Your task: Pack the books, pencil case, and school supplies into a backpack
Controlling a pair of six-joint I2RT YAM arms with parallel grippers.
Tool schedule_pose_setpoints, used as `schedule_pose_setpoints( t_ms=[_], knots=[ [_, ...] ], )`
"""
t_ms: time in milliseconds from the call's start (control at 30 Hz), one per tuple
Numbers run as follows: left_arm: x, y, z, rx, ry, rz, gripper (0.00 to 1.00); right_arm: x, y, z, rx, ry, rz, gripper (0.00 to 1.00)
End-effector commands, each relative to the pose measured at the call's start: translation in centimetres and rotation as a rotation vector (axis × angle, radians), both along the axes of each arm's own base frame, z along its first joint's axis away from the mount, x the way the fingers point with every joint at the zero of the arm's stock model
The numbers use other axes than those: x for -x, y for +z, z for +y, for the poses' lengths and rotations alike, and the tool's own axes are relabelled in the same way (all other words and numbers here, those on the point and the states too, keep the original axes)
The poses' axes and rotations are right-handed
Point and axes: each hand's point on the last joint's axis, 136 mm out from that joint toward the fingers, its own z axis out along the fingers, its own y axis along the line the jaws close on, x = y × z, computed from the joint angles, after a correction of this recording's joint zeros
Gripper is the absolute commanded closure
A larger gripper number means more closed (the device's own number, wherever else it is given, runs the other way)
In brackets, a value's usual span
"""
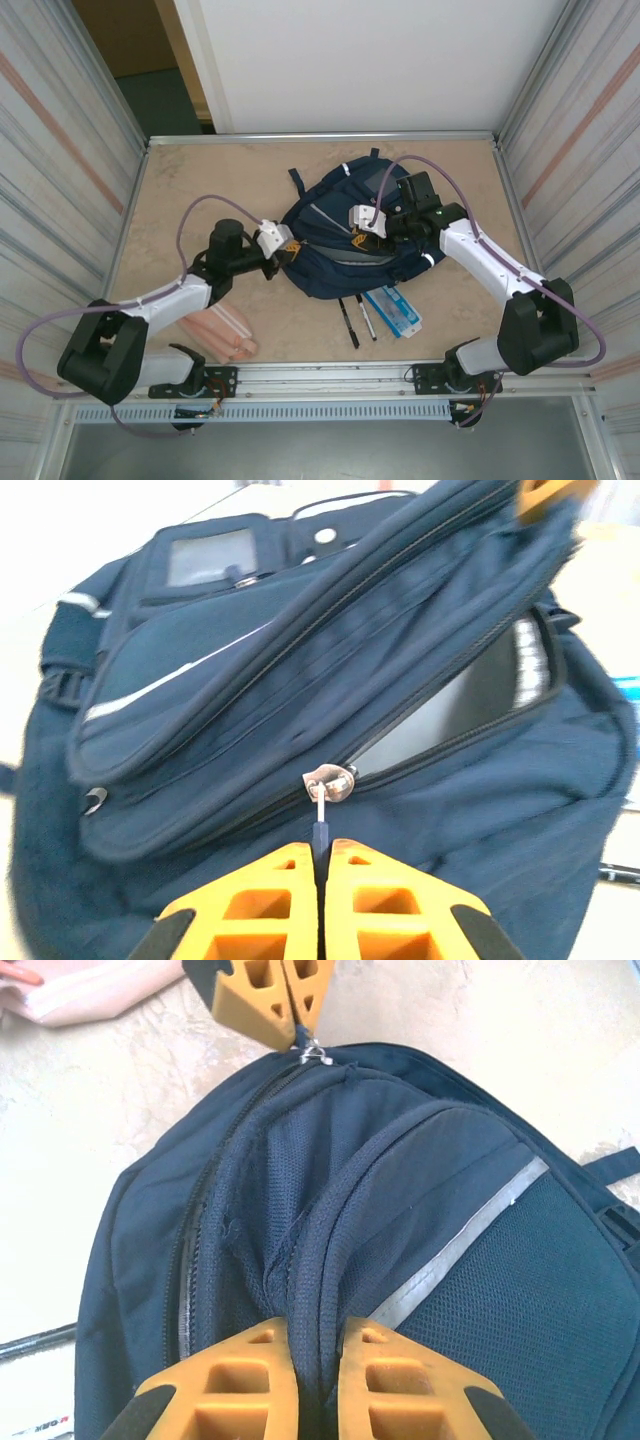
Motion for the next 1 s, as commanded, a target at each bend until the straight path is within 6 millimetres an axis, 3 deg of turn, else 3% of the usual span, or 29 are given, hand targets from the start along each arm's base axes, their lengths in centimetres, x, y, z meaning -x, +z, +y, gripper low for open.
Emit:
schedule_pose_setpoints(
  t_ms=[0,167,233,400,500,667,800,967],
  knots=[
    [-2.3,0.2,2.1,0.001,0.159,0.009,1.0,-0.7,1.8,-0.7,-0.006,0.001,-0.085,1.0],
    [-3.1,-0.6,3.0,-0.026,0.258,0.144,1.0,-1.7,2.4,-0.3,-0.008,-0.004,-0.126,1.0],
    [-3.1,-0.5,3.7,-0.002,0.321,0.181,1.0,-2.5,2.8,0.7,-0.047,0.033,-0.169,1.0],
    [0.8,1.3,2.9,0.01,0.296,0.145,1.0,-6.0,4.0,4.9,-0.129,0.143,-0.276,1.0],
    [2.2,2.2,3.7,0.047,0.329,0.144,1.0,-7.8,3.7,6.4,-0.119,0.2,-0.294,1.0],
    [2.6,1.4,5.2,0.126,0.446,0.234,1.0,-9.8,2.5,5.7,-0.105,0.168,-0.276,0.86],
    [2.3,0.3,4.5,0.152,0.471,0.363,1.0,-8.0,2.0,3.7,-0.081,0.133,-0.215,0.67],
    [1.9,-0.1,2.4,0.157,0.44,0.539,1.0,-2.9,0.8,2.8,-0.073,0.14,-0.114,0.62]
  ],
)
